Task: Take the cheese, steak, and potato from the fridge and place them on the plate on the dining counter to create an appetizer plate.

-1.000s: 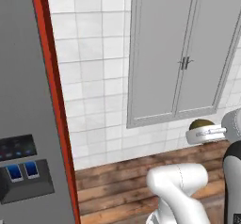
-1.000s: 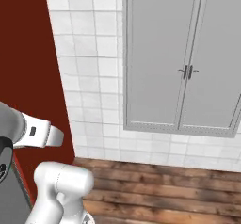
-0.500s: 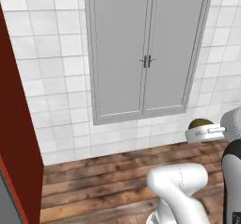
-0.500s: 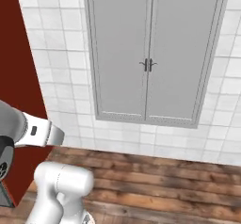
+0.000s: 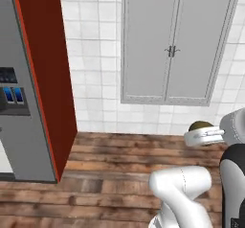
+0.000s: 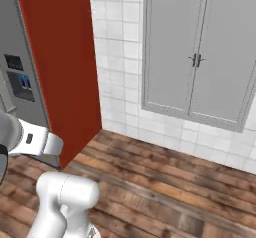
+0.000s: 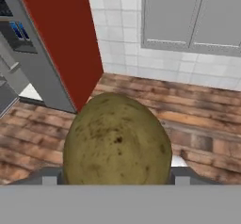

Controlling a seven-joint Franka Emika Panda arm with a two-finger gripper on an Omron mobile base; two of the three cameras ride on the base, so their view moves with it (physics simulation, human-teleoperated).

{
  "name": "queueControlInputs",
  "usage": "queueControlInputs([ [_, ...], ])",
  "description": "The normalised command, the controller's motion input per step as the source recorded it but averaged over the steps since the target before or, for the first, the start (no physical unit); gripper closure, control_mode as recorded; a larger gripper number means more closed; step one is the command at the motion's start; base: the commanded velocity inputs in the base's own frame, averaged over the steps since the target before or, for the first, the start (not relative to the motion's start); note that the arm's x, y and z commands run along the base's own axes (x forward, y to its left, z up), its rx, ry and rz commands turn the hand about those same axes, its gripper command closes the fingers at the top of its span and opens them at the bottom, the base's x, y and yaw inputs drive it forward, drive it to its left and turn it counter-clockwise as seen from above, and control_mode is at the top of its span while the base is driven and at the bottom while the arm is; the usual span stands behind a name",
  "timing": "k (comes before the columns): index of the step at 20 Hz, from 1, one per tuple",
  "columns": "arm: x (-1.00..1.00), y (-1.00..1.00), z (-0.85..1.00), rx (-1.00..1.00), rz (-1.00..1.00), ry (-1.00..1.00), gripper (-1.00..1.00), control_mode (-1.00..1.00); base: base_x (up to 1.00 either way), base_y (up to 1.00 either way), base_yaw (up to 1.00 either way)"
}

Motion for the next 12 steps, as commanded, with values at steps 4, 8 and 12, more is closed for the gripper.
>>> queueControlInputs([
  [4,0.0,0.0,0.0,0.0,0.0,0.0,1.0,1.0,-1.0,-0.73,0.54],
  [8,0.0,0.0,0.0,0.0,0.0,0.0,1.0,1.0,-1.0,-0.66,0.51],
  [12,0.0,0.0,0.0,0.0,0.0,0.0,1.0,1.0,-1.0,-0.66,0.48],
])
